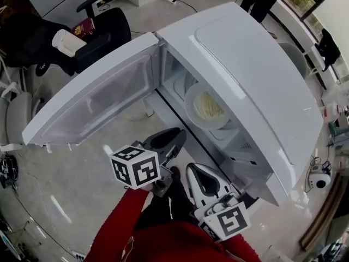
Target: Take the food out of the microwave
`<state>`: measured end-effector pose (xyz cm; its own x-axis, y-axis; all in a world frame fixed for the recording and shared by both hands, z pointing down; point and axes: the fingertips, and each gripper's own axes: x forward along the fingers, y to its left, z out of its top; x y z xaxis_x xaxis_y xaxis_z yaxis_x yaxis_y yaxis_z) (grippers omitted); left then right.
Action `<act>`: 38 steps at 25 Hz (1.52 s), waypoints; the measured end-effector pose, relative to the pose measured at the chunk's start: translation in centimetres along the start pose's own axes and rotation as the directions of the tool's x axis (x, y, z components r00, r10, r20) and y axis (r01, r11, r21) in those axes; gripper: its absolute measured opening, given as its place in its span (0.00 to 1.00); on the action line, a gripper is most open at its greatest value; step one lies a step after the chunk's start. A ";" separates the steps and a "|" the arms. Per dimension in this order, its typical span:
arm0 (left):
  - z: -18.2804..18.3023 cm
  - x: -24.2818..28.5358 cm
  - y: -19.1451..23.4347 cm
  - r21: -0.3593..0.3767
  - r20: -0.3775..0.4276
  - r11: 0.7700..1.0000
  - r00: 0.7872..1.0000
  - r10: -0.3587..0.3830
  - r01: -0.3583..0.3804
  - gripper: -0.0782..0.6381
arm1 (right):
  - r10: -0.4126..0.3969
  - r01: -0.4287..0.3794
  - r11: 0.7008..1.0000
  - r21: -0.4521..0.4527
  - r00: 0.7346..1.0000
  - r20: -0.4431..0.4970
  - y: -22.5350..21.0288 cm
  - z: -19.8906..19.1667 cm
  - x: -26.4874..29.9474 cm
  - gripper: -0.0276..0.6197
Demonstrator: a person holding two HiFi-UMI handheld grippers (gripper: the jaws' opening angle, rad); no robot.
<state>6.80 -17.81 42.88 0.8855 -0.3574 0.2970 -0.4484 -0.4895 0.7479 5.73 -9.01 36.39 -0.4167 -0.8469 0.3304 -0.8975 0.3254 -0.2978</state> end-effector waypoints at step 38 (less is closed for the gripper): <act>1.1 5.9 0.8 -0.605 0.006 0.788 0.991 -0.134 0.110 0.19 | -0.021 0.020 0.999 0.045 0.999 0.030 -2.3 1.4 1.0 0.06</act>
<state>11.49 -21.21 44.60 0.9369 -0.2931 0.1908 -0.1824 0.0561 0.9816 7.57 -11.17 36.08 -0.3930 -0.8658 0.3098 -0.8982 0.2892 -0.3311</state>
